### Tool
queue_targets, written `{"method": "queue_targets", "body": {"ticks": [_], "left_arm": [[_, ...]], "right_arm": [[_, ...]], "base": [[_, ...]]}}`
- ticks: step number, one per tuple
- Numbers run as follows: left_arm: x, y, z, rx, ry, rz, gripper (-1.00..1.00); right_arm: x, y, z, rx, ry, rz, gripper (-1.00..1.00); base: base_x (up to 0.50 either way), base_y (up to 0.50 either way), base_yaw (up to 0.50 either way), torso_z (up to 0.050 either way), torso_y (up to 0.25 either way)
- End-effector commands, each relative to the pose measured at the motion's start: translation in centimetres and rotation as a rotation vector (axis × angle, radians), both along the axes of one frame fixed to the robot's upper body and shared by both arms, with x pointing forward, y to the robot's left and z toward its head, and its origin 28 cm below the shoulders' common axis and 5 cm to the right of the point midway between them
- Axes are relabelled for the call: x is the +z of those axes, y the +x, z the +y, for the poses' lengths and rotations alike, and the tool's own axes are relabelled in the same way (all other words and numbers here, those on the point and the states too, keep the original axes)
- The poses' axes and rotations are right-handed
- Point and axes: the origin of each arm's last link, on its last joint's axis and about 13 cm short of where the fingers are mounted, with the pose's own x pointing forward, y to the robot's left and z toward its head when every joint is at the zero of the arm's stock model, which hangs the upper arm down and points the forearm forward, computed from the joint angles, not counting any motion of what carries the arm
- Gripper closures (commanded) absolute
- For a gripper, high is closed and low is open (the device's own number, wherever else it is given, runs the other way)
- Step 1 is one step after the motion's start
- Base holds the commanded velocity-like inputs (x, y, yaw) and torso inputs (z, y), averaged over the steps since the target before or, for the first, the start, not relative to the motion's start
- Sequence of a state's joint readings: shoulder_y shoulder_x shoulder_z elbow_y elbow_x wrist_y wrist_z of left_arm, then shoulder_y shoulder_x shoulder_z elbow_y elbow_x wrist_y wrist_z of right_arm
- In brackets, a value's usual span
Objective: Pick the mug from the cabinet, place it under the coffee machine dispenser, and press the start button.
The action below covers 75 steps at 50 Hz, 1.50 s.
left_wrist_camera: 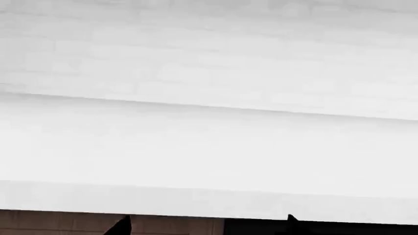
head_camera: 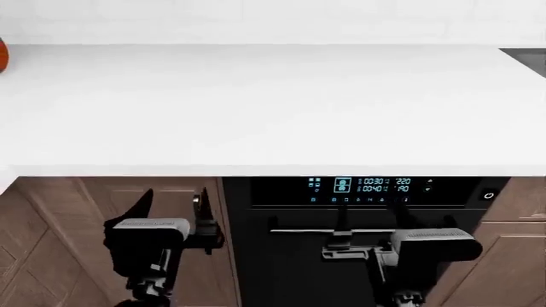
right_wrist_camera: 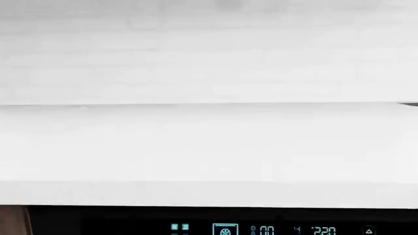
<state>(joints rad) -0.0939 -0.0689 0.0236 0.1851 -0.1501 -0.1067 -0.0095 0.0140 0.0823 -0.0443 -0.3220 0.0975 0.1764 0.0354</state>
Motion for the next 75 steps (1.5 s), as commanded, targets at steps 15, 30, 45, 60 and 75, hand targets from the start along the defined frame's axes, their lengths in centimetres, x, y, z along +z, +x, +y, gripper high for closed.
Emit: {"method": "queue_targets", "body": {"ticks": [15, 30, 45, 60, 75], "left_arm": [[15.0, 17.1, -0.9, 0.194, -0.096, -0.14, -1.0], [13.9, 20.4, -0.2, 0.251, 0.005, 0.02, -1.0], [14.3, 20.4, 0.5, 0.167, -0.141, 0.113, -1.0], [14.3, 20.4, 0.4, 0.126, -0.118, 0.122, -1.0], [14.1, 20.4, 0.4, 0.12, -0.114, 0.147, -1.0]], "right_arm": [[14.9, -0.3, 0.0, 0.069, -0.044, -0.243, -1.0], [20.9, -0.3, -0.1, 0.104, -0.078, -0.246, -1.0], [24.8, -1.8, -0.7, 0.113, -0.104, -0.173, -1.0], [25.3, -2.1, -0.6, 0.107, -0.171, -0.139, -1.0], [25.4, -2.1, -0.5, 0.106, -0.18, -0.124, -1.0]], "base": [[0.0, 0.0, 0.0, 0.05, 0.079], [0.0, 0.0, 0.0, 0.05, 0.076], [0.08, 0.2, 0.0, 0.001, 0.0], [0.28, 0.48, 0.0, 0.0, 0.0], [0.37, 0.42, 0.0, 0.0, 0.0]]}}
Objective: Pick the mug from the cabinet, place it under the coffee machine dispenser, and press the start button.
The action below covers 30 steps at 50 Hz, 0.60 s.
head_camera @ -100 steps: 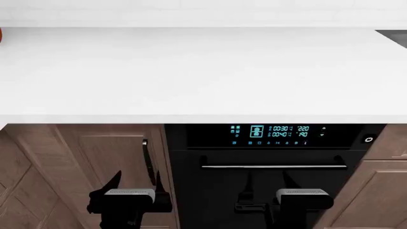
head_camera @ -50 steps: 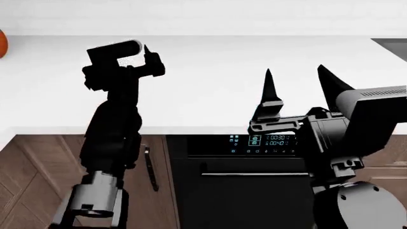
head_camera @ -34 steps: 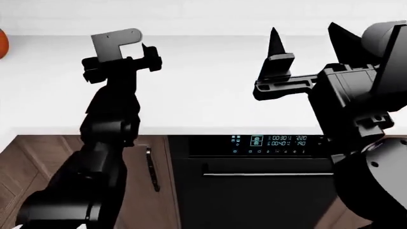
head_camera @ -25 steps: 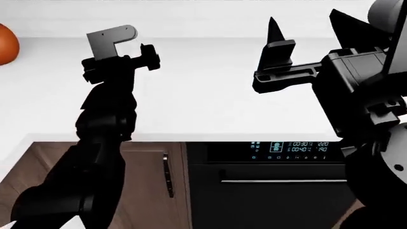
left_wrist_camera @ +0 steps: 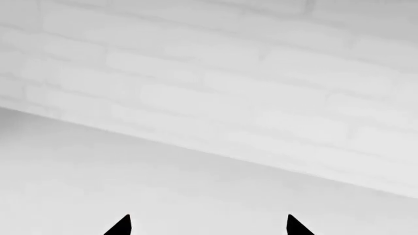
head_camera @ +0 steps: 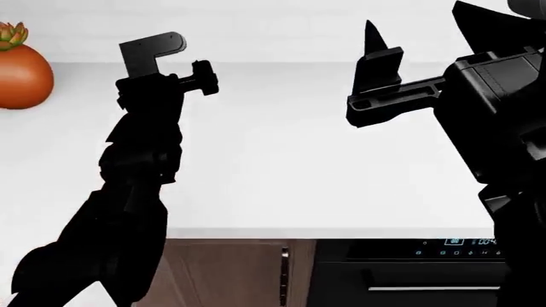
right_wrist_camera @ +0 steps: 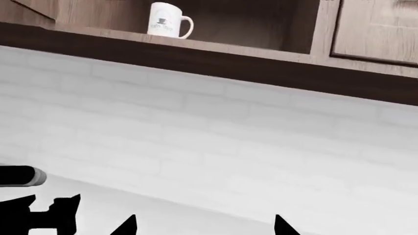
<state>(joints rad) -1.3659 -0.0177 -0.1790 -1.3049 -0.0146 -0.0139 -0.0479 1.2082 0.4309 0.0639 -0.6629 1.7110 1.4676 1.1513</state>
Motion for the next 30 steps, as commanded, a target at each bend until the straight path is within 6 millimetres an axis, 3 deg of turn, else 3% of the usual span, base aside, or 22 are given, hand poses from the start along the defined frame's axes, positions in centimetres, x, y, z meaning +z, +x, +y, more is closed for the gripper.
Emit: {"method": "queue_targets", "body": {"ticks": [1, 30], "left_arm": [[-0.04, -0.02, -0.04, -0.014, 0.0, 0.015, -1.0], [-0.09, -0.03, -0.09, -0.033, -0.002, 0.015, -1.0]], "right_arm": [[0.25, -0.19, -0.03, -0.005, -0.018, 0.012, -1.0], [0.09, -0.25, 0.5, 0.046, -0.067, 0.021, -1.0]], "base": [[0.39, 0.39, 0.0, 0.0, 0.0], [0.49, 0.16, 0.0, 0.0, 0.001]]}}
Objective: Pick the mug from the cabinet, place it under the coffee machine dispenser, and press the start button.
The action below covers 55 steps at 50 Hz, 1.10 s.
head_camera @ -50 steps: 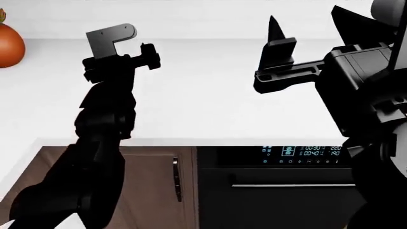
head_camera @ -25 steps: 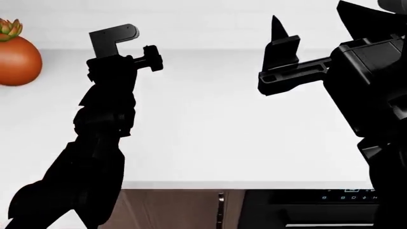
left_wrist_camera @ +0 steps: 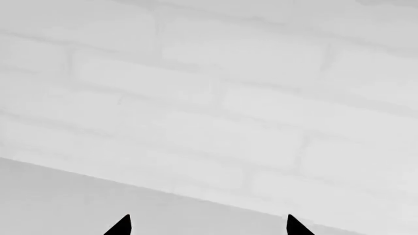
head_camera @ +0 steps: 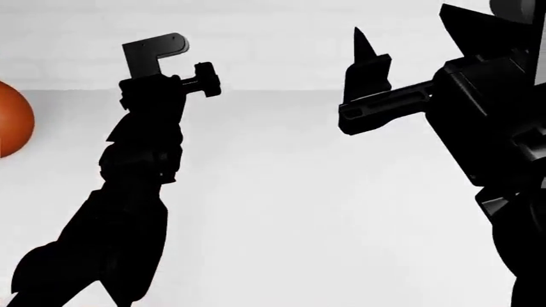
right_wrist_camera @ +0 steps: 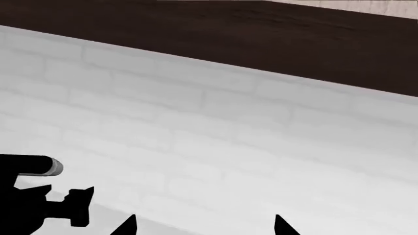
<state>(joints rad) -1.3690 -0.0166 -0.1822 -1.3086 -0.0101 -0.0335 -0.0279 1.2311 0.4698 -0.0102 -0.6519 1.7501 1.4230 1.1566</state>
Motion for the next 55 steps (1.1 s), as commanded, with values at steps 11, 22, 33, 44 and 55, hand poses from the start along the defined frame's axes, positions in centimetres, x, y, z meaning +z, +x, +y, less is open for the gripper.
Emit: {"method": "queue_targets", "body": {"ticks": [11, 22, 33, 44, 55], "left_arm": [[0.0, 0.0, 0.0, -0.013, 0.003, -0.002, -1.0], [0.0, 0.0, 0.0, -0.015, 0.003, -0.001, -1.0], [0.0, 0.0, -0.1, -0.017, 0.005, 0.001, -1.0], [-0.1, 0.0, -0.1, -0.01, 0.018, -0.005, -1.0], [-0.1, 0.0, -0.1, -0.01, 0.031, 0.002, -1.0]], "right_arm": [[-0.1, 0.1, 0.1, 0.019, -0.006, 0.009, -1.0], [0.0, 0.0, -0.1, 0.018, 0.079, -0.005, -1.0], [0.4, -1.9, 0.2, -0.161, 0.122, -0.083, -1.0], [3.6, -7.2, 2.0, -0.149, 0.19, -0.294, -1.0], [5.8, -10.8, 2.5, -0.072, 0.19, -0.434, -1.0]], "base": [[0.5, 0.15, 0.0, 0.0, 0.0], [0.5, 0.05, 0.0, 0.0, 0.001], [0.09, 0.0, 0.0, 0.0, 0.0], [0.0, 0.0, 0.0, 0.0, 0.0], [0.0, 0.0, 0.0, 0.0, 0.0]]}}
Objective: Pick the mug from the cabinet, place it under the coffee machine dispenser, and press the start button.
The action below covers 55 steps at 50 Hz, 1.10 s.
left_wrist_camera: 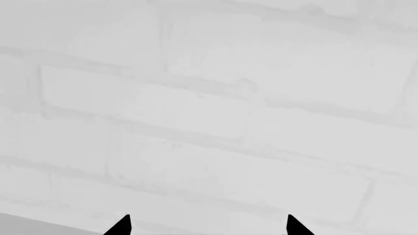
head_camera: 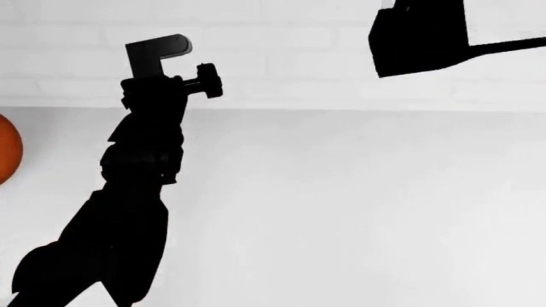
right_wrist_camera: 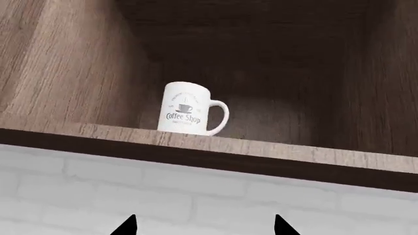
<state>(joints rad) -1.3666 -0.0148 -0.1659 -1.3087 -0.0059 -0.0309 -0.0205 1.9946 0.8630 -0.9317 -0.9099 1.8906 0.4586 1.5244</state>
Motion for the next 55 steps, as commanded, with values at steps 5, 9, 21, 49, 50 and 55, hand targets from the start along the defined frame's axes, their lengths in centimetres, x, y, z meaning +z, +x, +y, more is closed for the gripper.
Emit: {"method": "queue_targets", "body": {"ticks": [5, 9, 21, 49, 50, 55], "left_arm": [[-0.1, 0.0, 0.0, 0.002, 0.013, 0.004, -1.0], [-0.1, 0.0, 0.0, 0.004, 0.015, 0.003, -1.0], [-0.1, 0.0, -0.1, 0.006, 0.024, 0.002, -1.0], [-0.1, 0.0, -0.1, 0.013, 0.042, 0.01, -1.0], [-0.1, 0.0, -0.1, 0.013, 0.042, 0.01, -1.0], [-0.2, 0.0, -0.1, 0.01, 0.042, 0.007, -1.0]], "right_arm": [[2.4, -4.2, -0.8, -0.006, 0.066, -0.158, -1.0], [3.9, -4.6, -0.8, -0.017, 0.058, -0.209, -1.0], [6.8, -4.1, 0.3, -0.022, 0.078, -0.229, -1.0], [16.2, 5.4, 2.5, -0.053, 0.171, 0.079, -1.0], [16.2, 5.7, 2.6, -0.038, 0.169, 0.097, -1.0], [15.7, 6.9, 2.9, 0.048, 0.148, 0.172, -1.0]], "base": [[0.0, 0.0, 0.0, 0.0, 0.0], [0.0, 0.0, 0.0, 0.0, 0.0], [0.0, 0.0, 0.0, 0.0, 0.0], [0.0, 0.0, 0.0, 0.0, 0.0], [0.0, 0.0, 0.0, 0.0, 0.0], [0.0, 0.0, 0.0, 0.0, 0.0]]}}
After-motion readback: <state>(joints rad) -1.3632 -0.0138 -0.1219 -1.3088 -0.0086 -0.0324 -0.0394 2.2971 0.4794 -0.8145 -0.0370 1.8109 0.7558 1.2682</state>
